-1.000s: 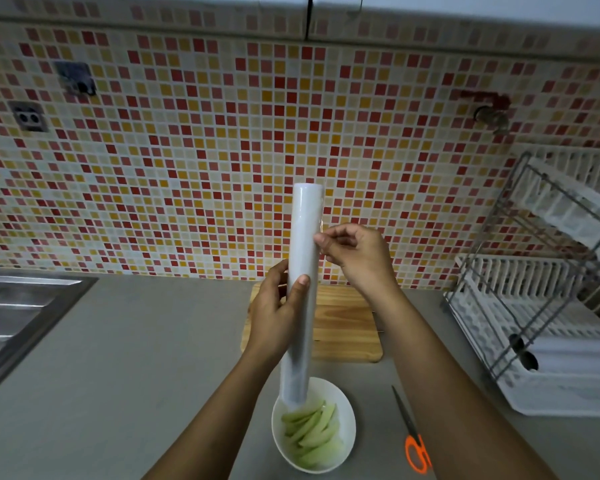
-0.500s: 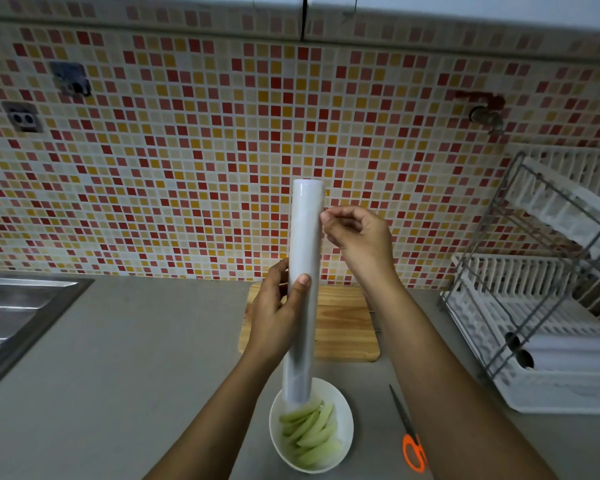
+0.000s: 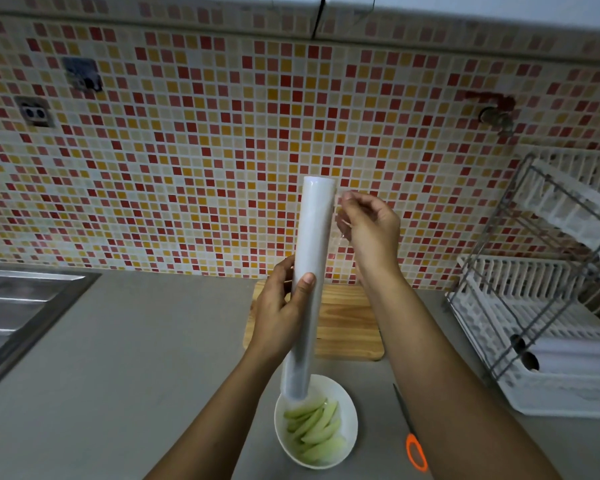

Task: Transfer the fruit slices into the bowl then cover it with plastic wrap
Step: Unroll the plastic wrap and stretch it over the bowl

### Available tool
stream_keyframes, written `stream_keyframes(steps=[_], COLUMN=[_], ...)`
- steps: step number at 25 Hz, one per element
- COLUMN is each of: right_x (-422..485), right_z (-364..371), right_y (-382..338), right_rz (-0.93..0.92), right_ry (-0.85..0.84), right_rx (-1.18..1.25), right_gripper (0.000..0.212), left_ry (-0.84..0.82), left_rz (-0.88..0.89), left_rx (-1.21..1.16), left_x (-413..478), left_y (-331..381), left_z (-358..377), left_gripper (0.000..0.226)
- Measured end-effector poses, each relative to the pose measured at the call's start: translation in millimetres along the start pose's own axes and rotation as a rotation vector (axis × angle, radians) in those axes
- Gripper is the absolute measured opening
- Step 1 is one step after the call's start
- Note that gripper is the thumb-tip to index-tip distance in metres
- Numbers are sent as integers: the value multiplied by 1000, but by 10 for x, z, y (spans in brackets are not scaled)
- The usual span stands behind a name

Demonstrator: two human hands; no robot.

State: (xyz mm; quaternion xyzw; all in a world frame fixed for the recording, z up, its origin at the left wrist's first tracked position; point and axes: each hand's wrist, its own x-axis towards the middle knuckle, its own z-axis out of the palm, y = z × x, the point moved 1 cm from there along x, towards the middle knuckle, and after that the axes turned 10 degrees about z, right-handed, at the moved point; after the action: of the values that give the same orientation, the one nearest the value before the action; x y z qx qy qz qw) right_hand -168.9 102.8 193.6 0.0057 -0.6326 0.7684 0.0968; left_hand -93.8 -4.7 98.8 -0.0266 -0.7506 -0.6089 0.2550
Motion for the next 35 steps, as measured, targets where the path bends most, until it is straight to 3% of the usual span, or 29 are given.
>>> stream_keyframes(steps=[4, 7, 12, 14, 17, 21, 24, 27, 29, 32, 35], right_x=[-65, -174, -150, -145, -213, -260, -258, -362, -429, -402, -395], right_z=[-44, -103, -161, -176, -193, -188, -215, -235, -227, -273, -337], right_y=[65, 216, 265, 244, 308, 417, 456, 541, 610, 625, 651], right_rz=[80, 75, -43, -58, 2, -81, -118, -25, -45, -85, -67], right_ry=[-167, -295, -267, -265, -403, -409, -309, -388, -462, -418, -378], right_rx=[42, -164, -430, -386, -412, -560, -531, -475, -545, -560, -562], right_gripper=[17, 42, 11, 14, 37, 7, 9, 38, 30, 6, 16], left_ry=[-4, 15, 20, 23, 46, 1, -2, 15, 2, -4, 26], left_rz=[-2, 3, 16, 19, 5, 32, 36, 64, 86, 81, 60], left_rx=[-23, -54, -78, -97, -139, -126, -109, -103, -96, -85, -92], left_x=[0, 7, 32, 44, 107, 186, 214, 260, 284, 297, 309], left_y=[34, 48, 43, 47, 76, 118, 135, 177, 209, 235, 242], left_z=[-79, -145, -210, -229, -258, -296, -313, -314, -310, -303, -305], left_gripper=[29, 29, 32, 32, 40, 44, 46, 42, 39, 36, 47])
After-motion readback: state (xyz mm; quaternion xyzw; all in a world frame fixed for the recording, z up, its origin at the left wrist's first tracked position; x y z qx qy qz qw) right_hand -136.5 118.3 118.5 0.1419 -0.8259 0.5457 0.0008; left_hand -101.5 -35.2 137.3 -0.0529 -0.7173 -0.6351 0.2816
